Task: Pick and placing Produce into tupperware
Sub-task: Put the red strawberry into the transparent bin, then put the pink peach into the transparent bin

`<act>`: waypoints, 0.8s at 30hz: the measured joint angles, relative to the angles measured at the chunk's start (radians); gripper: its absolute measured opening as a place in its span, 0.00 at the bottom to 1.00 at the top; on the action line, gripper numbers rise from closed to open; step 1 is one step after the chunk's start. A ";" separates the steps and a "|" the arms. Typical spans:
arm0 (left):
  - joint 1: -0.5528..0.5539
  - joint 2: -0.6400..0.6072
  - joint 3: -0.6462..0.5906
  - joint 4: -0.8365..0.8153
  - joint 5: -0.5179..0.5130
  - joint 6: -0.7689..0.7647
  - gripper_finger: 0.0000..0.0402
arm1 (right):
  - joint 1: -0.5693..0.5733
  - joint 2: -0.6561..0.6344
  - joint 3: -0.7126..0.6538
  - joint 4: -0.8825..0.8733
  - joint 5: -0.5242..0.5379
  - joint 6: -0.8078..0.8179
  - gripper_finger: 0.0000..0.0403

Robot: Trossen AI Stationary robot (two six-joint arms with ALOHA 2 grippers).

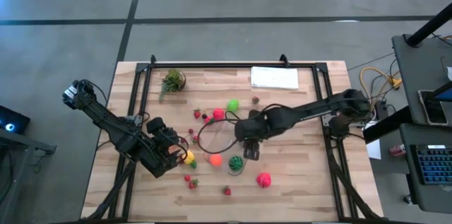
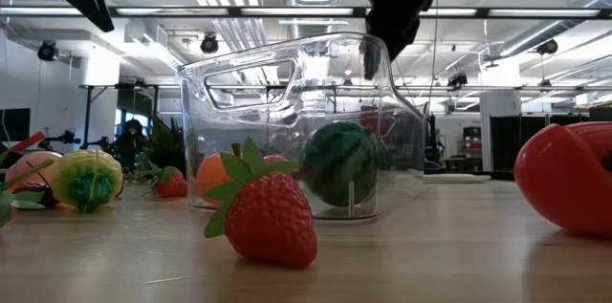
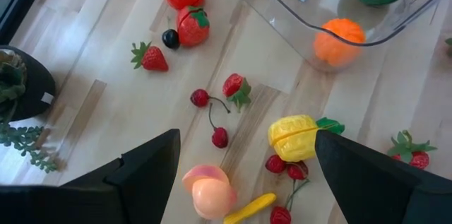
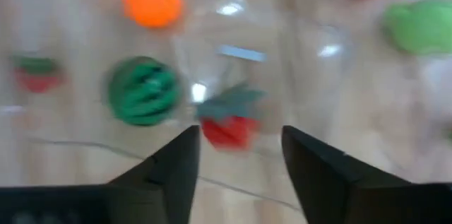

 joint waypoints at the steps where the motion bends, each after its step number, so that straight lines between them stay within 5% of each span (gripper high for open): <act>1: 0.000 0.000 0.000 0.000 0.001 0.000 0.78 | 0.000 0.003 0.010 -0.023 0.046 0.001 0.55; 8: 0.048 -0.007 0.000 -0.039 0.062 -0.188 0.78 | -0.060 -0.080 0.054 -0.050 0.188 0.137 0.79; 12: 0.131 -0.019 -0.009 -0.122 0.142 -0.307 0.78 | -0.188 -0.134 0.041 -0.108 0.175 0.366 0.84; 16: 0.200 -0.065 -0.063 -0.126 0.151 -0.311 0.78 | -0.337 -0.170 0.013 -0.135 0.076 0.427 0.85; 20: 0.228 -0.133 -0.181 -0.034 0.146 -0.096 0.78 | -0.419 -0.195 0.006 -0.136 0.069 0.391 0.83; 24: 0.221 -0.204 -0.347 0.213 0.269 0.119 0.78 | -0.447 -0.214 0.006 -0.137 0.070 0.356 0.82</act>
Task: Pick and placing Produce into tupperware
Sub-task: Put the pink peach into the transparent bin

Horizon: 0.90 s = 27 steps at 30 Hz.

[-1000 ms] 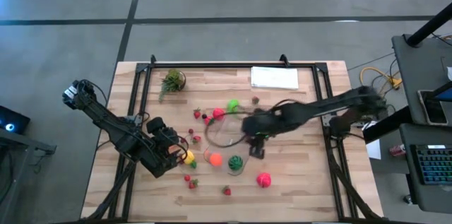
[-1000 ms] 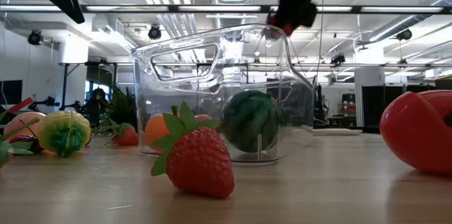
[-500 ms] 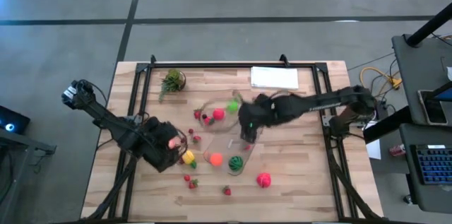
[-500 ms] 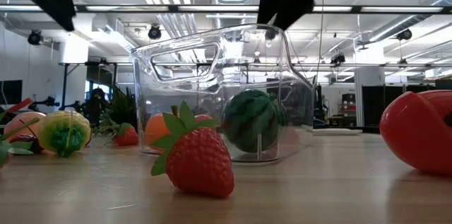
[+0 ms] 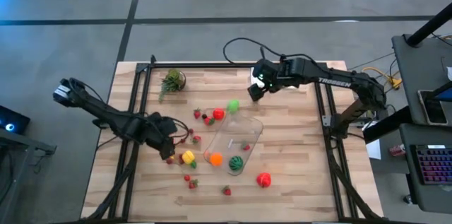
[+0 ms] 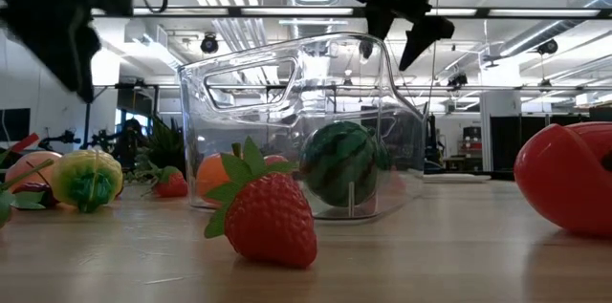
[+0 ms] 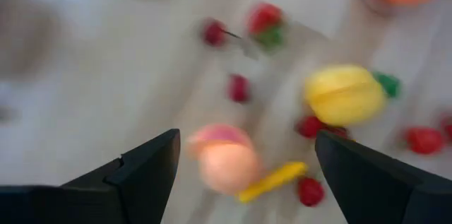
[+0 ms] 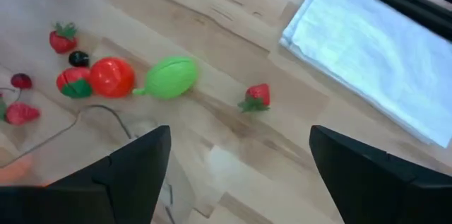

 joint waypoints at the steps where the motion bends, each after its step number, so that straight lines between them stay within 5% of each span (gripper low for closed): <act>1: 0.000 -0.012 -0.039 0.046 0.025 0.008 0.78 | 0.000 -0.001 0.000 0.000 0.000 -0.004 0.82; 4: 0.002 -0.028 -0.126 0.062 0.036 -0.113 0.78 | 0.003 -0.008 0.000 -0.002 0.002 -0.004 0.82; 13: 0.010 -0.038 -0.184 0.028 0.066 -0.798 0.78 | 0.003 -0.005 -0.002 -0.003 0.043 0.022 0.82; 27: 0.008 -0.032 -0.153 0.022 0.135 -0.792 0.78 | 0.003 -0.008 -0.002 -0.069 0.094 -0.026 0.82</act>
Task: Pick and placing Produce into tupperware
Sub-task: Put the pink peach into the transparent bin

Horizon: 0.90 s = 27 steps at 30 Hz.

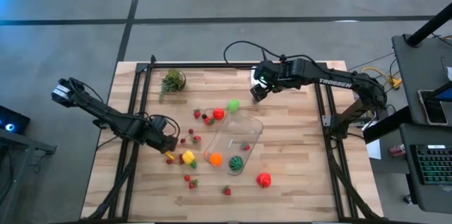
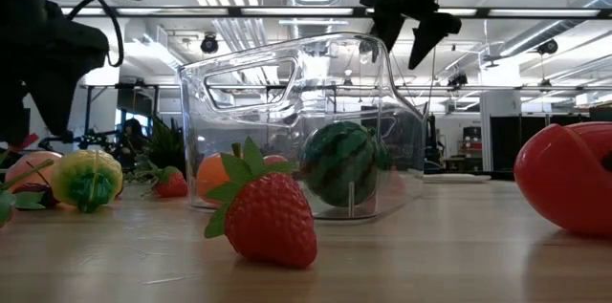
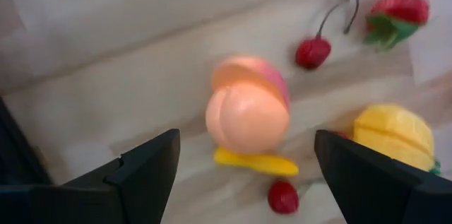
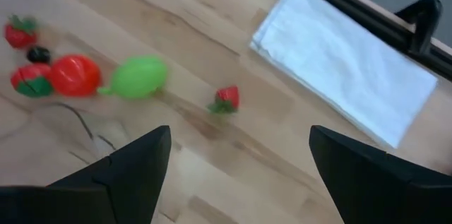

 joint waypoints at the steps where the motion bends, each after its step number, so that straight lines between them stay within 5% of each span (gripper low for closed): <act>1: 0.000 0.000 0.001 -0.001 0.011 -0.017 0.78 | 0.000 0.000 0.000 -0.016 0.000 0.000 0.82; 8: 0.000 0.014 -0.004 0.104 -0.060 -0.185 0.78 | 0.000 0.000 0.000 -0.046 0.000 -0.005 0.82; 27: 0.000 0.264 0.003 0.110 -0.030 -0.243 0.78 | 0.000 0.000 0.000 -0.038 0.001 -0.090 0.82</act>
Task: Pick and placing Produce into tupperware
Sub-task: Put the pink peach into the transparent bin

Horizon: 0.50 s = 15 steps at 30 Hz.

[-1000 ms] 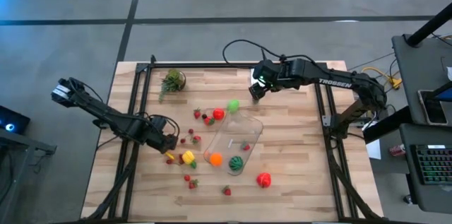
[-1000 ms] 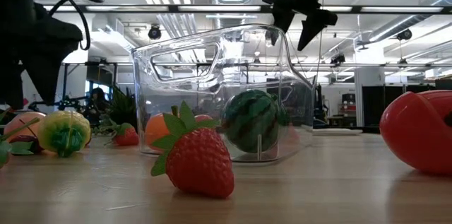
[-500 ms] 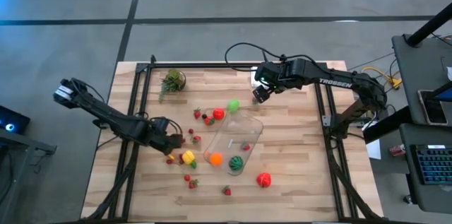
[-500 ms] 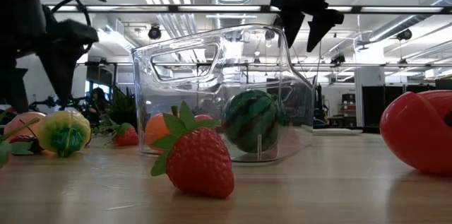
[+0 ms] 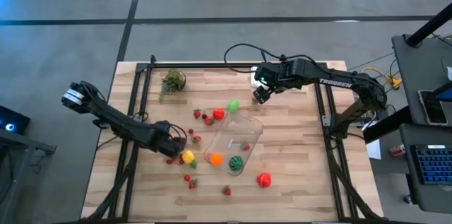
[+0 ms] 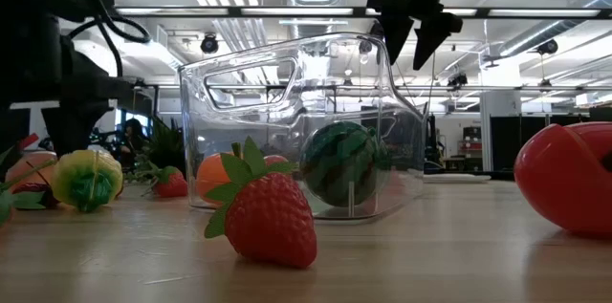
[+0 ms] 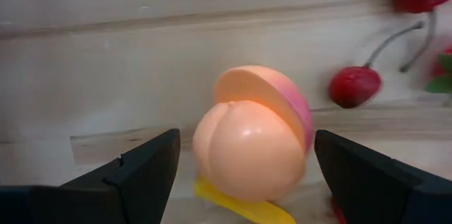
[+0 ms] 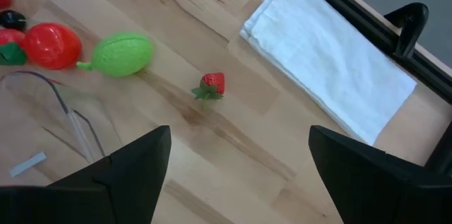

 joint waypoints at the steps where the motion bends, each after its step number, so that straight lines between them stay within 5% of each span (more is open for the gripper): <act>1: 0.000 0.009 -0.001 -0.001 0.001 0.000 0.78 | 0.000 0.000 0.000 0.000 0.000 -0.002 0.82; 15: 0.000 0.085 -0.005 -0.005 0.003 0.001 0.76 | 0.000 0.000 0.000 0.003 0.000 -0.015 0.82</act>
